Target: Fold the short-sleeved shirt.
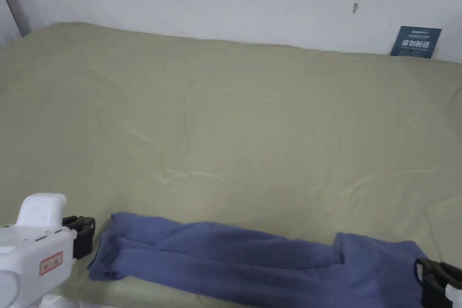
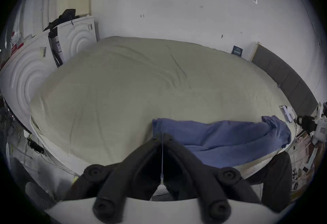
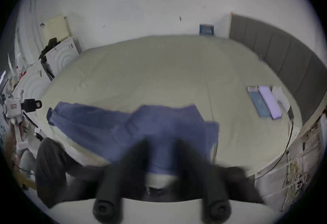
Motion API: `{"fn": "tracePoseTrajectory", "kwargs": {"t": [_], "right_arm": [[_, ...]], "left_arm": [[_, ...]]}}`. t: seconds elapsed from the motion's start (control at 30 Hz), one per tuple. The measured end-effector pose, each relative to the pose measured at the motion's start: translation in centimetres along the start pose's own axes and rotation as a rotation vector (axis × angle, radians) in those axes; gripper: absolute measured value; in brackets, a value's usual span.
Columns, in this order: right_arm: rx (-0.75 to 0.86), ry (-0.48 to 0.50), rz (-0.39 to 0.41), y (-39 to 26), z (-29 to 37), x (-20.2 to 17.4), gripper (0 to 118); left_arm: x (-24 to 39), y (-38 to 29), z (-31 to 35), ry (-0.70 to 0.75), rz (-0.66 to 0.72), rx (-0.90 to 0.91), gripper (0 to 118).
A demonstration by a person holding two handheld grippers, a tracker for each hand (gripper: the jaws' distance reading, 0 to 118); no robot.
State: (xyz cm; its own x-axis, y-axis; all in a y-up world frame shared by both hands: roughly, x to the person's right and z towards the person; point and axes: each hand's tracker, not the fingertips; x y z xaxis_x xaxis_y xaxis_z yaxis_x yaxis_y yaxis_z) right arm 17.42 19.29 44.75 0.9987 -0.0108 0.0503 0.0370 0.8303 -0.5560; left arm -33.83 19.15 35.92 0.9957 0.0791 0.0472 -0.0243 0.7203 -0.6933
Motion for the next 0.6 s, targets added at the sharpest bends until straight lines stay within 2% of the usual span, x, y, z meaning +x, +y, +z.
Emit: {"fn": "tracePoseTrajectory", "kwargs": {"t": [0.07, 0.13, 0.27, 0.37, 0.47, 0.6], "right_arm": [[0.058, -0.019, -0.033, 0.5, 0.3, -1.6, 0], [0.109, -0.031, -0.048, 1.0, 0.8, -2.9, 0], [0.18, -0.081, 0.035, 1.3, 1.8, -5.1, 0], [0.17, -0.073, 0.04, 1.3, 1.9, -6.2, 0], [0.17, -0.078, 0.036, 1.1, 1.9, -6.6, 0], [0.15, -0.087, 0.022, 1.0, 1.6, -6.7, 0]], "left_arm": [[-0.4, 0.7, -0.6, 0.001, -0.006, -0.002, 2], [-1.8, 1.8, -1.9, -0.015, -0.004, -0.08, 2], [-5.9, 3.9, -5.4, -0.205, 0.172, -0.279, 2], [-8.3, 4.6, -8.2, -0.289, 0.227, -0.408, 2], [-9.1, 4.8, -9.5, -0.373, 0.222, -0.505, 2], [-9.4, 4.4, -10.7, -0.463, 0.231, -0.547, 2]]}}
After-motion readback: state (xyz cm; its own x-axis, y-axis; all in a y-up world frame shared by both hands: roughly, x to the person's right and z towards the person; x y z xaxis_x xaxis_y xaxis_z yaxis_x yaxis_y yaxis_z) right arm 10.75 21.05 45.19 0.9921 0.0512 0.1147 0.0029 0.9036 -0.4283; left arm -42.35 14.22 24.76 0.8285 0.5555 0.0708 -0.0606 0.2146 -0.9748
